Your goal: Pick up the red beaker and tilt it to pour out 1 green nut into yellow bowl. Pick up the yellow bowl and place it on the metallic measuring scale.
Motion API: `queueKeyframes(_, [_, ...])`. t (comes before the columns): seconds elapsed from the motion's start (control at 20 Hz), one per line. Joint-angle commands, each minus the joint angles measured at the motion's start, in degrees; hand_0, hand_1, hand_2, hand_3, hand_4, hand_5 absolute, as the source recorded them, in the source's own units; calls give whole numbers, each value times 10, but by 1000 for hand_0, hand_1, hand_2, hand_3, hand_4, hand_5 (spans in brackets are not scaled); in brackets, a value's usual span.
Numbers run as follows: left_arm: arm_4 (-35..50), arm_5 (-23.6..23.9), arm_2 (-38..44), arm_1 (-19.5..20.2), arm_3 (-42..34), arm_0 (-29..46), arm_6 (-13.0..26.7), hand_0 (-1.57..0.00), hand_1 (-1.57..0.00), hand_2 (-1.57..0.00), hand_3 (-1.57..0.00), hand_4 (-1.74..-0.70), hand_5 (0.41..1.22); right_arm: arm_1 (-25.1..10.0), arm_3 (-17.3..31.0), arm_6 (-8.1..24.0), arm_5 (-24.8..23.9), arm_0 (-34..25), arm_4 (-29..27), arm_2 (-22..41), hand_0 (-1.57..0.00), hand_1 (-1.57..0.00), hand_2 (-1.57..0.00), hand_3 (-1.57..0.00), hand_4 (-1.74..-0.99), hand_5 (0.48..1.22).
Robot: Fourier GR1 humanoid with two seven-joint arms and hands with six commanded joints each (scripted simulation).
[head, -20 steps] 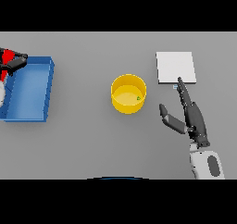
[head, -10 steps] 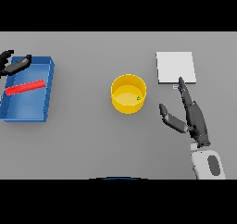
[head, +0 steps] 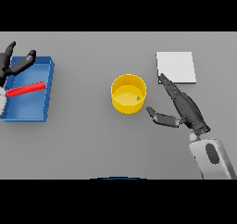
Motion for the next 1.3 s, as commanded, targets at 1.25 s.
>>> queueKeyframes(1.25, [6, -16, 5, 4, 10, 3, -5, 1, 1, 1, 1, -800, 703, -55, 287, -105, 191, -341, 253, 256, 1, 1, 1, 0, -1181, 674])
